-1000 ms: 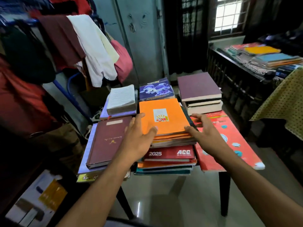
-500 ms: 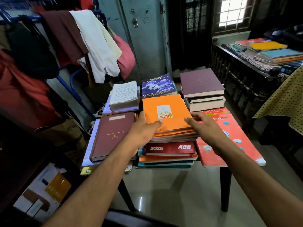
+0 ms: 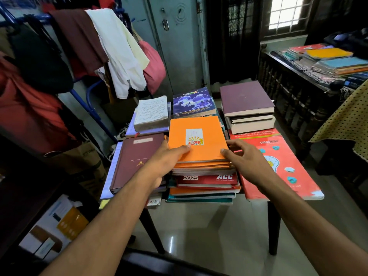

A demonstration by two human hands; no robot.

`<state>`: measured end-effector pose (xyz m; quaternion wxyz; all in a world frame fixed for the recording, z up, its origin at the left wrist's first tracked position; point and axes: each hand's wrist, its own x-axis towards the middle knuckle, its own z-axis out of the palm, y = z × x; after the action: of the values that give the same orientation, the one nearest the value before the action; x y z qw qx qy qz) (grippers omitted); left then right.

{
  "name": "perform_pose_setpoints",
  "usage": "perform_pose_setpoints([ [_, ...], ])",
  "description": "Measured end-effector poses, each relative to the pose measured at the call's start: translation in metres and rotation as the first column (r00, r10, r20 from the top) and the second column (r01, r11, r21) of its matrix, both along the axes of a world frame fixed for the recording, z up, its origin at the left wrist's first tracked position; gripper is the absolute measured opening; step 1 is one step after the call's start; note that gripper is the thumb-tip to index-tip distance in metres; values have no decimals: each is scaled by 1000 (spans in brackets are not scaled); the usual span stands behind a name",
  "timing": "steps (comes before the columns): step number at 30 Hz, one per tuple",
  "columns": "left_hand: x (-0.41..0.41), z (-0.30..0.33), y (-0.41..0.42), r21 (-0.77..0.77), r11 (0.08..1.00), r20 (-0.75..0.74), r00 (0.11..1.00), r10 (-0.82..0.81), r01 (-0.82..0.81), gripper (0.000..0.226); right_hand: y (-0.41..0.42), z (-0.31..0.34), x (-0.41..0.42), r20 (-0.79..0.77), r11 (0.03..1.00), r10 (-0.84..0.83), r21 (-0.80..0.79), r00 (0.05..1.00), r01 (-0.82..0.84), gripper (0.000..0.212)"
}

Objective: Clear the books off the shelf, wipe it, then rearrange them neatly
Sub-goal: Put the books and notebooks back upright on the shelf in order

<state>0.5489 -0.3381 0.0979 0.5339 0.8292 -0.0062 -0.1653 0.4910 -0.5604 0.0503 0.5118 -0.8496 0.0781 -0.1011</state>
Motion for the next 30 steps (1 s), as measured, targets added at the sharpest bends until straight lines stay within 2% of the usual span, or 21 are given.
perform_pose_setpoints([
  [4,0,3,6,40,998,9,998,56,-56,38,10,5,-4,-34,933,-35,-360,999,21,46],
  [6,-1,3,8,56,996,49,996,73,-75,35,15,7,-5,-15,898,-53,-438,998,41,44],
  [10,-2,2,16,19,996,54,994,91,-92,30,26,9,-7,-10,870,7,-493,1000,-11,47],
  [12,0,4,26,-23,987,29,987,161,-160,32,34,11,-7,-30,851,70,-520,997,-75,49],
  [16,-7,18,65,-196,941,-9,960,281,-277,32,67,26,1,-70,804,241,-544,968,-240,50],
  [19,-27,27,111,-378,866,59,925,377,-328,36,106,44,13,-67,727,440,-559,896,-399,48],
  [22,-55,25,186,-466,795,179,838,515,-389,55,175,54,25,6,636,617,-593,787,-494,58],
  [24,-77,15,241,-517,732,219,758,614,-444,69,233,56,33,48,614,717,-517,696,-597,58],
  [26,-105,7,296,-550,669,239,674,699,-499,78,305,56,35,34,605,782,-283,622,-745,43],
  [28,-130,-5,345,-563,596,236,580,780,-572,82,375,45,38,8,583,812,-58,584,-810,35],
  [30,-150,-15,385,-560,524,209,502,839,-642,82,440,26,40,15,596,802,11,596,-803,38],
])
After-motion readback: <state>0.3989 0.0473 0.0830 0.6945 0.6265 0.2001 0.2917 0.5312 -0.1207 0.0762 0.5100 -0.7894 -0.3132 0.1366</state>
